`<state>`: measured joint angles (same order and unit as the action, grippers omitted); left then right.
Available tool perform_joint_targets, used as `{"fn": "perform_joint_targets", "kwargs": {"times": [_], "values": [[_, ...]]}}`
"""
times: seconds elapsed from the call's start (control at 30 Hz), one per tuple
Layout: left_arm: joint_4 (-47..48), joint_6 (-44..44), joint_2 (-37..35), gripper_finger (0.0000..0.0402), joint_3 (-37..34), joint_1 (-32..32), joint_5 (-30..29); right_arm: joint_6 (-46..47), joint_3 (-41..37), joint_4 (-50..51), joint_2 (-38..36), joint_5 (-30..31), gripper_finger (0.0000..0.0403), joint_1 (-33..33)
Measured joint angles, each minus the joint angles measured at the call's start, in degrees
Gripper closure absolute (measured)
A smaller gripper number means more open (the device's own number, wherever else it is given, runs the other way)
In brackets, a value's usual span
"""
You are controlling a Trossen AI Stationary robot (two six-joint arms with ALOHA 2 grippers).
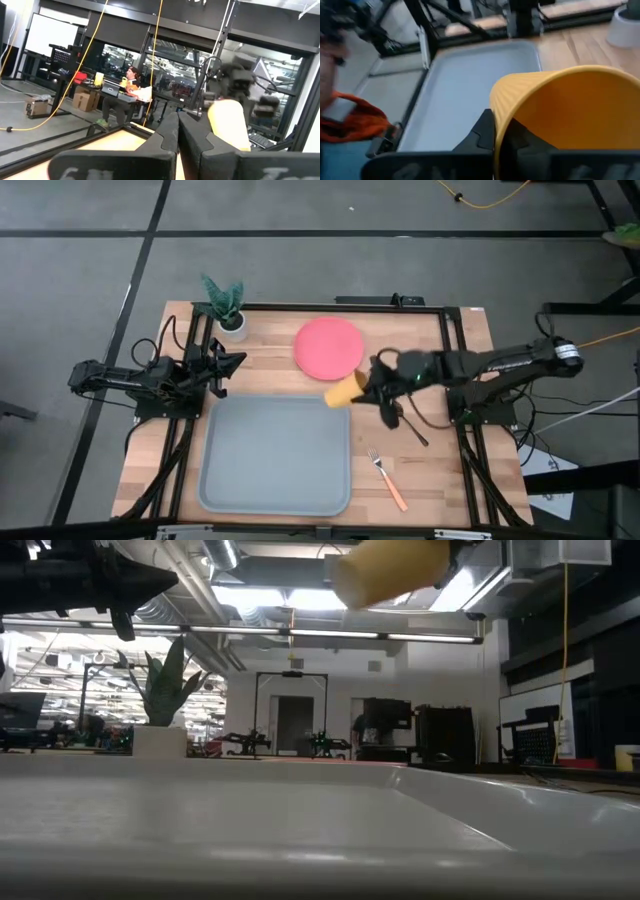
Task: Pick and place plate/cup/fork/spoon on tray
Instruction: Put the yellow cup on the gray tray
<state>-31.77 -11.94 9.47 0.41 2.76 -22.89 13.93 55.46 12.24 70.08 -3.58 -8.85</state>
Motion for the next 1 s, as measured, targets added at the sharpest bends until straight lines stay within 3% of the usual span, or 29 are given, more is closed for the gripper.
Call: {"fn": "perform_joint_targets", "kwargs": {"times": [0.23,0.4,0.7,1.0], "values": [[0.00,-0.04,0.00,0.0401,-0.01,0.00,0.01,2.21,0.09,-5.20,11.82,3.33,0.0401,-6.25],[0.02,-0.07,0.00,0.0401,-0.01,-0.02,0.01,2.46,5.28,2.31,20.74,3.66,0.0401,-6.22],[-1.13,0.92,0.00,0.0401,-0.01,-0.02,-0.14,-1.24,22.15,21.07,34.26,7.02,0.0401,-6.25],[-1.41,2.03,0.00,0.0401,0.00,-0.02,-0.18,-3.71,28.06,25.63,40.67,7.24,0.0401,-6.42]]}}
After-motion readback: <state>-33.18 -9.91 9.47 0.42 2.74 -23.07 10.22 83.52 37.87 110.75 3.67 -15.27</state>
